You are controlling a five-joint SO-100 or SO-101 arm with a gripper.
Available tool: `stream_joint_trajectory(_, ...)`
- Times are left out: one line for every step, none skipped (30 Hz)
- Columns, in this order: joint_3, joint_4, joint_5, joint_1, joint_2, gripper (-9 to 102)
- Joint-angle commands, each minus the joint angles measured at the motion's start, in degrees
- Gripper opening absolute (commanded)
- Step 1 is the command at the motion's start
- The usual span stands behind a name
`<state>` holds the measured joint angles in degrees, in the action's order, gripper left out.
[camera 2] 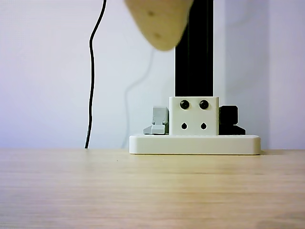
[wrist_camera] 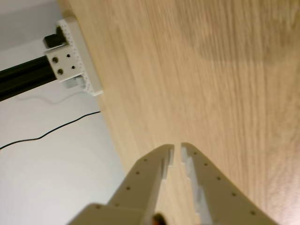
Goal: Grasp a peg and put it in the crate.
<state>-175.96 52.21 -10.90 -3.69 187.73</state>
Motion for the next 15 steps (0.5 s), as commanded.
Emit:
stream_joint_trajectory(6.06, -3.60, 4.31, -0.62, -6.94, 0)
stream_joint_trajectory(7.73, -4.75, 7.03, -0.62, -9.67, 0)
stream_joint_trajectory(9.84, -5.63, 10.37, -0.53, -12.83, 0)
stream_joint_trajectory(12.30, -6.15, 14.41, -0.44, -16.26, 0)
stream_joint_trajectory(15.03, -6.59, 18.81, -0.26, -19.86, 0)
stream_joint_trajectory(17.84, -6.77, 23.82, 0.09, -23.64, -1)
stream_joint_trajectory(20.92, -6.86, 28.92, 0.18, -27.16, -1)
stream_joint_trajectory(24.08, -6.86, 33.75, -0.18, -30.59, -1)
stream_joint_trajectory(27.16, -6.42, 38.76, -0.62, -33.66, 0)
stream_joint_trajectory(30.15, -5.63, 43.77, -0.70, -36.12, 0)
stream_joint_trajectory(33.40, -4.57, 48.87, -0.88, -38.58, -1)
stream_joint_trajectory(36.65, -3.52, 53.70, -1.41, -40.78, -1)
stream_joint_trajectory(39.99, -2.46, 57.66, -2.29, -43.15, -1)
stream_joint_trajectory(43.24, -2.29, 61.96, -3.43, -44.91, 0)
stream_joint_trajectory(46.49, -1.93, 65.92, -4.75, -46.85, 0)
